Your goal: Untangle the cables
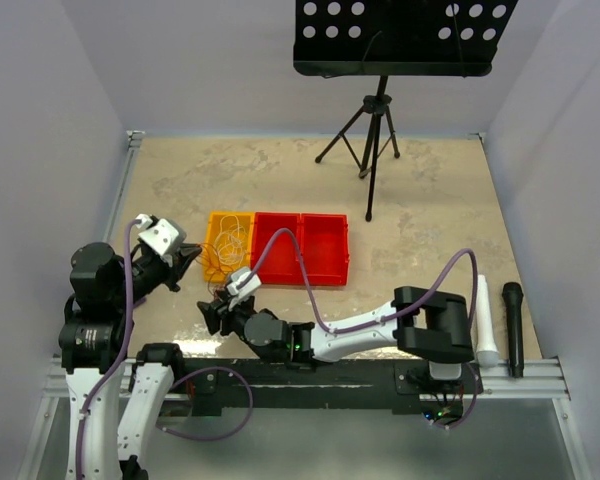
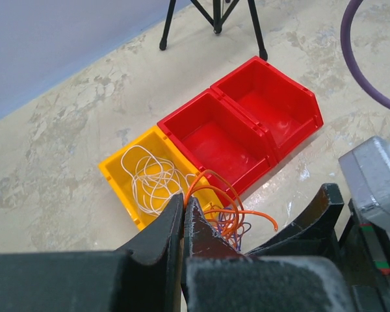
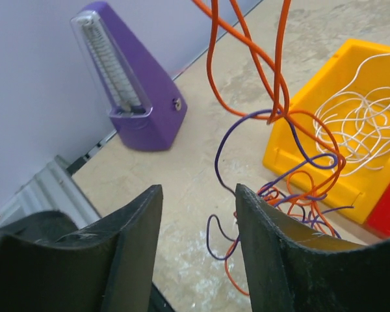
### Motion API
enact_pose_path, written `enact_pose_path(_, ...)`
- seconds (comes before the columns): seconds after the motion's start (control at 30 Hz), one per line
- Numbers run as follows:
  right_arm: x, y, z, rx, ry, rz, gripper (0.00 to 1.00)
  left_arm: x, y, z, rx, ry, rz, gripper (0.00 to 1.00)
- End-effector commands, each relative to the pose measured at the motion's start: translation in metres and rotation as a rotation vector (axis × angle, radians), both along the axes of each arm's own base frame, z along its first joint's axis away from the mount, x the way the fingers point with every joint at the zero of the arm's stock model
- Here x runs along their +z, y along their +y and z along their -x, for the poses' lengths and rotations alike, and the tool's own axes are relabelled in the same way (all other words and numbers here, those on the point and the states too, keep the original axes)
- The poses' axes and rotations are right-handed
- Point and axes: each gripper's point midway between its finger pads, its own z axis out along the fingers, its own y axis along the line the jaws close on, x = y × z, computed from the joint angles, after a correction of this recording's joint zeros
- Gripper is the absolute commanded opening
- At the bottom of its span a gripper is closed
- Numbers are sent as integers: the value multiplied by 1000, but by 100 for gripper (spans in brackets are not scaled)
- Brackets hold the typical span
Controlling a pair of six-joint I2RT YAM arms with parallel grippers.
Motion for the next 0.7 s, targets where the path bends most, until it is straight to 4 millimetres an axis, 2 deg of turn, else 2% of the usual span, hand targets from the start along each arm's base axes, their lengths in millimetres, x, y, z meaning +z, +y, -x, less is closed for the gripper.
enact_pose_path(0.0, 24, 1, -22, -158, -23, -63, 50, 8, -4, 1, -22, -18, 17, 0)
enact_pose_path(0.3, 19, 15, -29, -209, -24, -87, 31, 10, -11, 7, -66, -17, 27, 0)
enact_pose_path(0.4, 19, 16, -31, -217, -27, -90, 18, 11, -13, 9, -84, -22, 29, 0)
enact_pose_path(0.5, 25, 8, -28, -205, -19, -100, 0, 11, -11, 8, -80, -24, 10, 0)
enact_pose_path(0.53, 21, 1, -26, -198, -11, -91, 0, 10, -9, 6, -67, -23, 1, 0)
enact_pose_path(0.67, 29, -33, -8, -149, 42, -106, 0, 8, 7, -11, 29, -29, -42, 0)
